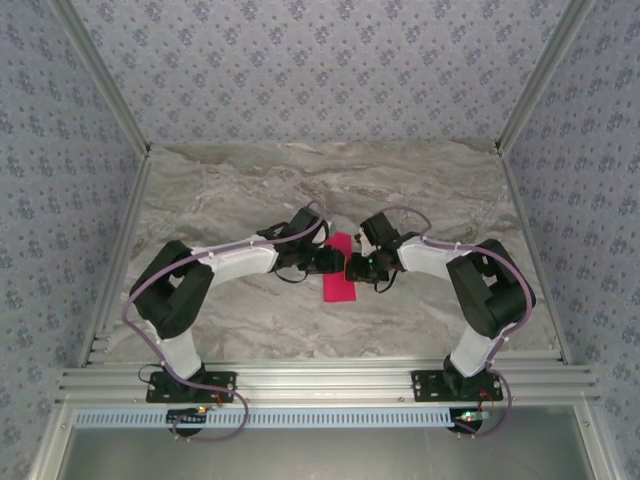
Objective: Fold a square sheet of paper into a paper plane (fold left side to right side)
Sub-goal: First fold the square sheet of paper in half at the center of the table.
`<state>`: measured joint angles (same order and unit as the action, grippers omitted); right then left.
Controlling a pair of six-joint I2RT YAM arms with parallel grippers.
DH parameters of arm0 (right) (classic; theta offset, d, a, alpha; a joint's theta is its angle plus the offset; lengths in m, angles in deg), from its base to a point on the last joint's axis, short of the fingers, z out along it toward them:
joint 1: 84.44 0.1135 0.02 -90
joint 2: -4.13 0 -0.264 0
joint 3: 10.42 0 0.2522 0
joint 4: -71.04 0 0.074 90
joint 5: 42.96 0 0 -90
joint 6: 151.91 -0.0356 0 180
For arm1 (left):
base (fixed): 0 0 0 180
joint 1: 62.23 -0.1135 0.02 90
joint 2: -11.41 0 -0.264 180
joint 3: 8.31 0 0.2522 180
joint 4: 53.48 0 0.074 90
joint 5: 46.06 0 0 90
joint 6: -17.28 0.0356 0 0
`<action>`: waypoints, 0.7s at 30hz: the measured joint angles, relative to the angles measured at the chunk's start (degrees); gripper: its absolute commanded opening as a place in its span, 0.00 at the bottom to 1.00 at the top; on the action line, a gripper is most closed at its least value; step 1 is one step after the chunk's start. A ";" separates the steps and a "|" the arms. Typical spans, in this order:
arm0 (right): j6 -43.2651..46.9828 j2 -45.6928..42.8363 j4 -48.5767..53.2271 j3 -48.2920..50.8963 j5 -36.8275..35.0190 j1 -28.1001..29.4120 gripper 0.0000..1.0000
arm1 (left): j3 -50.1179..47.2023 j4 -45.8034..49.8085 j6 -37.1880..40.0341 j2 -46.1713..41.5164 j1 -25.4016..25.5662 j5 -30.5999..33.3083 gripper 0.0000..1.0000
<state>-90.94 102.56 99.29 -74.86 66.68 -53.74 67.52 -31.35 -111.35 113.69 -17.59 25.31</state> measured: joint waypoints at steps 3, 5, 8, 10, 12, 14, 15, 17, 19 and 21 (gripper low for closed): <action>0.04 0.04 0.39 -0.26 -0.42 0.11 0.25 | 0.00 0.11 0.00 1.40 0.00 0.50 0.33; 0.20 0.04 0.52 -0.28 -0.61 0.22 0.25 | 0.00 0.44 -0.02 2.03 0.00 1.29 0.32; 0.39 0.11 0.72 -0.44 -0.85 0.33 0.25 | 0.00 0.55 -0.04 2.95 0.00 2.25 0.31; 0.48 0.13 0.92 -0.55 -1.01 0.35 0.25 | -0.44 0.52 -0.09 3.41 -0.02 3.02 0.31; 0.63 0.15 1.03 -0.61 -1.05 0.37 0.25 | -1.09 0.52 -0.26 3.63 -0.09 3.48 0.31; 0.81 0.20 1.14 -0.68 -1.05 0.37 0.25 | -2.10 0.39 -0.42 3.67 -0.42 3.74 0.31; 0.90 0.26 1.20 -0.72 -1.07 0.37 0.25 | -2.54 -0.20 -0.44 3.65 -0.63 3.63 0.30; 1.09 0.26 1.46 -0.87 -1.09 0.37 0.25 | -3.10 -1.20 -0.61 3.56 -0.94 3.30 0.30; 1.25 0.37 1.64 -1.01 -1.27 0.42 0.25 | -3.91 -2.32 -0.70 3.23 -1.25 2.82 0.30; 1.31 0.37 1.68 -1.03 -1.38 0.44 0.25 | -4.85 -3.34 -0.70 2.80 -1.55 2.47 0.30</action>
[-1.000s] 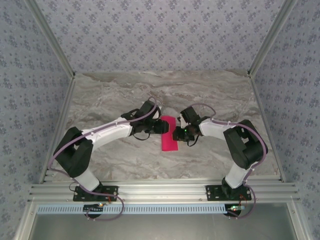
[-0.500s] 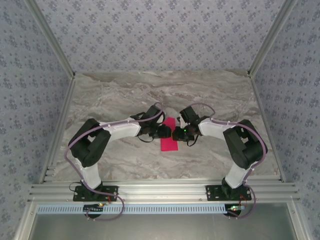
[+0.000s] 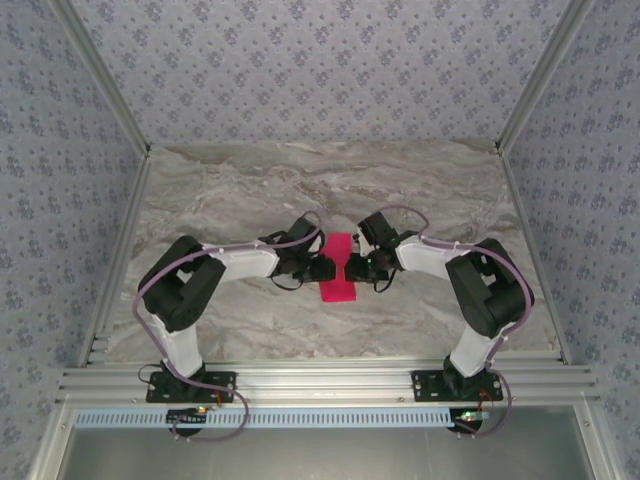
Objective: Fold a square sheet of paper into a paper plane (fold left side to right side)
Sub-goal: First fold the square sheet of paper in half at the center of the table, then hold the square sheet of paper at the center of the table.
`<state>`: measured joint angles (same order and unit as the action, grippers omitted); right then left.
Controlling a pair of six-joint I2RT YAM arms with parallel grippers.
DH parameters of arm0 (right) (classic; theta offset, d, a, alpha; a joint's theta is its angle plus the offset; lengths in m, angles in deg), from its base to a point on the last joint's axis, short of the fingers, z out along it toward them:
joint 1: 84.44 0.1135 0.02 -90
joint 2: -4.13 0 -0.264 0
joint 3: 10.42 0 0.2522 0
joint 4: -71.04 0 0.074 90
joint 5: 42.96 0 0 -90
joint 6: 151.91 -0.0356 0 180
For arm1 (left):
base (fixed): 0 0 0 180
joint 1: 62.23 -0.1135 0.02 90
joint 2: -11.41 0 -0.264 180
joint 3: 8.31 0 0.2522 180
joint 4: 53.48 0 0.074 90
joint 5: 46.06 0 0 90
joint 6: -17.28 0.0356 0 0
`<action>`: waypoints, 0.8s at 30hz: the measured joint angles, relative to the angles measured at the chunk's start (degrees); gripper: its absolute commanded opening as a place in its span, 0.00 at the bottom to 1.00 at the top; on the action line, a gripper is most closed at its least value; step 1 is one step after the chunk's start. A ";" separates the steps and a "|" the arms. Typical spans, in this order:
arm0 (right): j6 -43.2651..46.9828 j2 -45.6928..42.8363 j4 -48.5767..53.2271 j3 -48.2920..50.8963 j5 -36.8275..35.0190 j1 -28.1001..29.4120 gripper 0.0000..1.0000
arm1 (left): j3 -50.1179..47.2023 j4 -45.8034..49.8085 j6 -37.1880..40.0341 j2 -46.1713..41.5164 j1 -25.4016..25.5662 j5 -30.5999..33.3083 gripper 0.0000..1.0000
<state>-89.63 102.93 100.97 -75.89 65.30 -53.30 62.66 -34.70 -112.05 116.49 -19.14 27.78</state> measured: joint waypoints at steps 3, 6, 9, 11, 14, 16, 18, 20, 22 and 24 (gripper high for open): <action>0.15 0.00 0.04 0.00 -0.07 0.04 0.25 | -1.68 -0.72 0.00 -1.25 -0.96 -0.20 0.31; 0.17 0.00 0.15 -0.11 -0.07 0.04 0.24 | -3.65 -0.28 0.04 -3.34 -2.60 -0.20 0.31; 0.17 0.02 0.17 -0.11 -0.09 0.13 0.25 | -4.55 0.02 0.07 -5.07 -3.91 -0.63 0.30; 0.17 0.02 0.33 -0.24 -0.09 0.15 0.25 | -4.57 -0.96 0.04 -6.21 -4.07 -1.75 0.30; 0.17 0.09 0.46 -0.33 -0.13 0.31 0.25 | -4.55 -3.63 -0.02 -7.61 -3.54 -3.74 0.30; 0.17 0.11 0.61 -0.44 -0.33 0.31 0.25 | -4.35 -5.20 -0.28 -7.50 -2.95 -4.61 0.30; 0.17 0.11 0.76 -0.52 -0.55 0.42 0.25 | -3.63 -5.62 -0.48 -6.49 -2.45 -5.31 0.29; 0.20 0.11 0.90 -0.63 -0.70 0.55 0.25 | -2.34 -6.45 -0.85 -4.22 -2.12 -5.57 0.28; 0.17 0.11 0.96 -0.66 -0.85 0.63 0.25 | -1.33 -7.13 -0.90 -1.81 -2.03 -5.60 0.28; 0.20 0.11 1.01 -0.70 -0.94 0.68 0.25 | -1.01 -7.45 -1.22 -0.02 -2.03 -5.49 0.27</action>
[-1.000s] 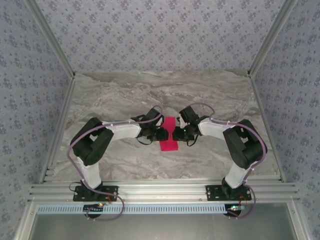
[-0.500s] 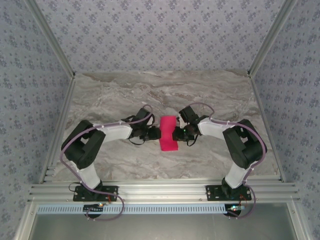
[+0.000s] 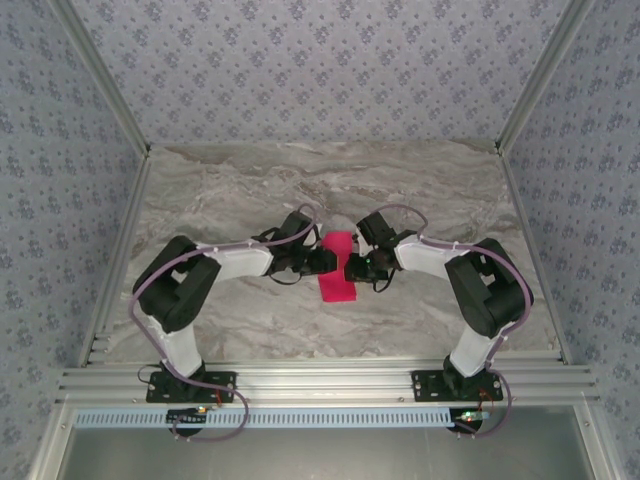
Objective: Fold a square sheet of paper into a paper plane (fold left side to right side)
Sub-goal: Hold the square sheet of paper at the center of the table.
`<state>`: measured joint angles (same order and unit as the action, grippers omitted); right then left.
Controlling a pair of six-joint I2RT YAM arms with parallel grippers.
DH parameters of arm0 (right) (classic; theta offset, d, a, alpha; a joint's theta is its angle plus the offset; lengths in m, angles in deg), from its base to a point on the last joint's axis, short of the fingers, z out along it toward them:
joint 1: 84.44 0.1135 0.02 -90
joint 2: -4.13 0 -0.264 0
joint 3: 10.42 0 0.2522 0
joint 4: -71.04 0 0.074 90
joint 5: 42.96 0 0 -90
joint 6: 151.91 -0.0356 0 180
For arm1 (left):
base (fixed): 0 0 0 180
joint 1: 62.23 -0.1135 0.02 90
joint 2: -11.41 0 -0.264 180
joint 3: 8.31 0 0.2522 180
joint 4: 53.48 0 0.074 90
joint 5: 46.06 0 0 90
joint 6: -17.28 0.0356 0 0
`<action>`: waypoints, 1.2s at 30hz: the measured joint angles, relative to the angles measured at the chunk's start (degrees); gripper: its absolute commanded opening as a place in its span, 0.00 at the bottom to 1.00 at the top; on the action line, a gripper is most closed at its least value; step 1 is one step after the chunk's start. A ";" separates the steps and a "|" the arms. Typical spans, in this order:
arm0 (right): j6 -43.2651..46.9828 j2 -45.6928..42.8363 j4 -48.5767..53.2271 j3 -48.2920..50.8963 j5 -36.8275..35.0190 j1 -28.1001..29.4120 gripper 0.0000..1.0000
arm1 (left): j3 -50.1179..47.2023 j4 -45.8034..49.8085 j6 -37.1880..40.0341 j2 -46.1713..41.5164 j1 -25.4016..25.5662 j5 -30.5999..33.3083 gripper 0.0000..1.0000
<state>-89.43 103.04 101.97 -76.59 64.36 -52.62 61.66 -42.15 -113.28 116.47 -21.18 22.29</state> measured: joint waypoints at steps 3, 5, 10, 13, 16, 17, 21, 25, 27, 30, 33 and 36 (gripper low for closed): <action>0.00 -0.02 0.00 0.00 0.00 0.00 0.24 | 0.00 0.09 -0.04 1.60 -0.04 0.44 0.27; 0.15 -0.31 -0.22 0.13 0.04 0.00 0.25 | 0.00 0.09 -0.07 1.73 -0.02 0.68 0.27; 1.75 -1.70 -0.61 0.87 0.96 -0.46 0.25 | -0.07 0.02 -0.68 1.70 0.44 1.73 0.27; 2.86 -3.32 -0.63 0.74 1.70 -1.88 0.25 | -0.22 -0.28 -1.09 1.68 0.63 2.16 0.27; 3.65 -4.26 -0.68 -0.59 2.01 -3.45 0.24 | -0.28 -0.42 -1.33 1.68 0.79 2.62 0.26; 3.76 -4.26 -0.96 -1.31 2.01 -3.85 0.24 | -0.28 -0.42 -1.38 1.68 0.87 2.84 0.26; 4.07 -3.13 -2.58 -4.17 2.97 -4.48 0.24 | -0.26 -0.44 -1.55 1.68 1.09 3.23 0.26; 4.02 2.25 -5.31 -8.04 5.18 -4.42 0.24 | -0.26 -0.44 -1.55 1.68 1.09 3.26 0.26; 3.93 5.60 -6.14 -9.55 6.12 -4.42 0.23 | -0.26 -0.44 -1.53 1.68 1.11 3.26 0.26; 3.58 9.22 -6.54 -10.60 6.56 -4.42 0.23 | -0.26 -0.44 -1.53 1.68 1.14 3.43 0.26; 2.93 10.84 -6.27 -11.13 6.88 -4.57 0.23 | -0.26 -0.42 -1.49 1.57 1.31 3.58 0.26; 2.58 11.17 -5.90 -11.65 6.27 -4.35 0.23 | -0.28 -0.37 -1.07 1.46 1.75 4.13 0.26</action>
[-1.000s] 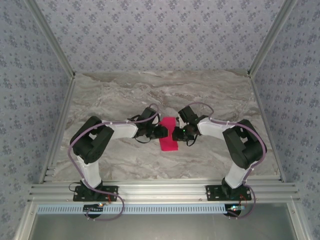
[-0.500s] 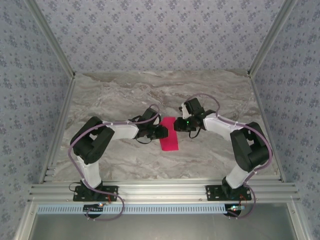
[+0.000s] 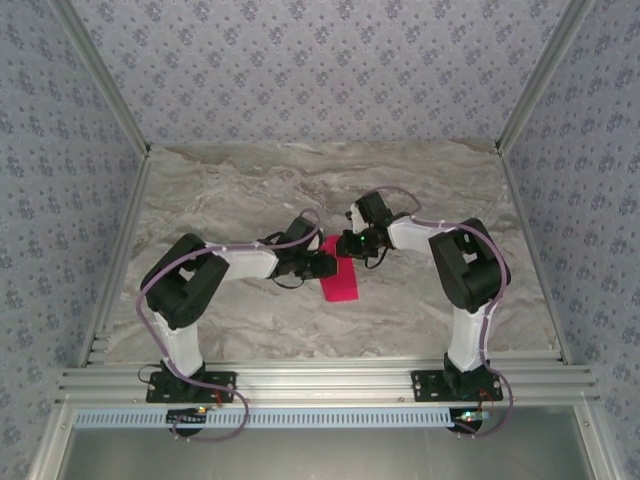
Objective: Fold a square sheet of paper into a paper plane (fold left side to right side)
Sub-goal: Hold the square sheet of paper at the center of the table, then first fold the square sheet of paper in half at the center of the table.
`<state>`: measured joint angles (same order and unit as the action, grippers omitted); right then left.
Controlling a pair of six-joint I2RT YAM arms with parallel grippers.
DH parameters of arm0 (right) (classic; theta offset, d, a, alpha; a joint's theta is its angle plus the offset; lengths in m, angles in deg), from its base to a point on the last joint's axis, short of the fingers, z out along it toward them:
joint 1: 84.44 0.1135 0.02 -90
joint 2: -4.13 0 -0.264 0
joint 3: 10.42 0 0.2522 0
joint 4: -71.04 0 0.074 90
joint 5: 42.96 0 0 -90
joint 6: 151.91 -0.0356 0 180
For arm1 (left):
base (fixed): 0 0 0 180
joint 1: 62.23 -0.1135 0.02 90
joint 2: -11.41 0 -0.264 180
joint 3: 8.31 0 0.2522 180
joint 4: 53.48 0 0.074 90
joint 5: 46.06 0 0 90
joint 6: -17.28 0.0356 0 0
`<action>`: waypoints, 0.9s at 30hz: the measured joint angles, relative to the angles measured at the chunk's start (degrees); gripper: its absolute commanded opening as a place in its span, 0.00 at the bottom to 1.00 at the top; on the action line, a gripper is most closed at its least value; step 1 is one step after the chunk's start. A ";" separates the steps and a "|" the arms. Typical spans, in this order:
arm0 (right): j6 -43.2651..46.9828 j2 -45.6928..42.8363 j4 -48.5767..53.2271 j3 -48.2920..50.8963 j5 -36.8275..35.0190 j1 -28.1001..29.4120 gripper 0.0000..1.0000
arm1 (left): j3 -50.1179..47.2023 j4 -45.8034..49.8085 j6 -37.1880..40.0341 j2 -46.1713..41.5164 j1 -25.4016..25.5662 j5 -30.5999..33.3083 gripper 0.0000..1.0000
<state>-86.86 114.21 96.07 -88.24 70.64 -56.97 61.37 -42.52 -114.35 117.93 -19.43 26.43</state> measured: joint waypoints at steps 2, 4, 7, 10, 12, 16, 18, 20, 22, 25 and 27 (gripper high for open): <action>-0.22 0.02 0.11 0.00 -0.24 0.02 0.23 | -0.20 -0.07 0.22 -0.20 0.42 0.28 0.26; -0.55 0.07 0.13 0.00 -0.26 0.07 0.23 | -0.94 -0.28 0.42 -0.74 1.05 0.42 0.26; -1.16 0.07 0.24 0.00 -0.28 0.07 0.23 | -2.95 -0.55 0.59 -2.27 2.38 0.42 0.26; -1.40 0.07 0.31 0.04 -0.26 0.07 0.23 | -5.68 -1.29 0.48 -4.37 4.07 0.39 0.26; -1.60 0.07 0.33 0.04 -0.24 0.07 0.23 | -7.87 -2.16 0.13 -5.86 5.49 0.37 0.26; -1.64 0.07 0.42 0.04 -0.22 0.07 0.23 | -11.80 -5.20 -1.60 -8.20 7.89 0.04 0.26; -1.64 0.07 0.44 0.04 -0.22 0.07 0.22 | -14.01 -6.05 -2.69 -9.79 8.35 -0.57 0.27; -1.64 0.07 0.44 0.04 -0.22 0.07 0.22 | -15.61 -6.12 -3.50 -11.41 8.35 -0.96 0.27; -1.64 0.07 0.46 0.04 -0.22 0.07 0.23 | -16.48 -6.01 -3.96 -13.46 8.02 -1.05 0.28; -1.64 0.07 0.46 0.04 -0.22 0.07 0.23 | -16.74 -6.25 -4.17 -17.22 6.91 -1.11 0.29; -1.64 0.07 0.46 0.04 -0.24 0.07 0.23 | -16.70 -6.95 -4.13 -19.30 6.21 -1.09 0.29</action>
<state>-88.49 114.28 96.53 -88.19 70.40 -56.91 44.68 -49.47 -118.48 98.63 -13.22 25.33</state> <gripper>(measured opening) 0.225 0.284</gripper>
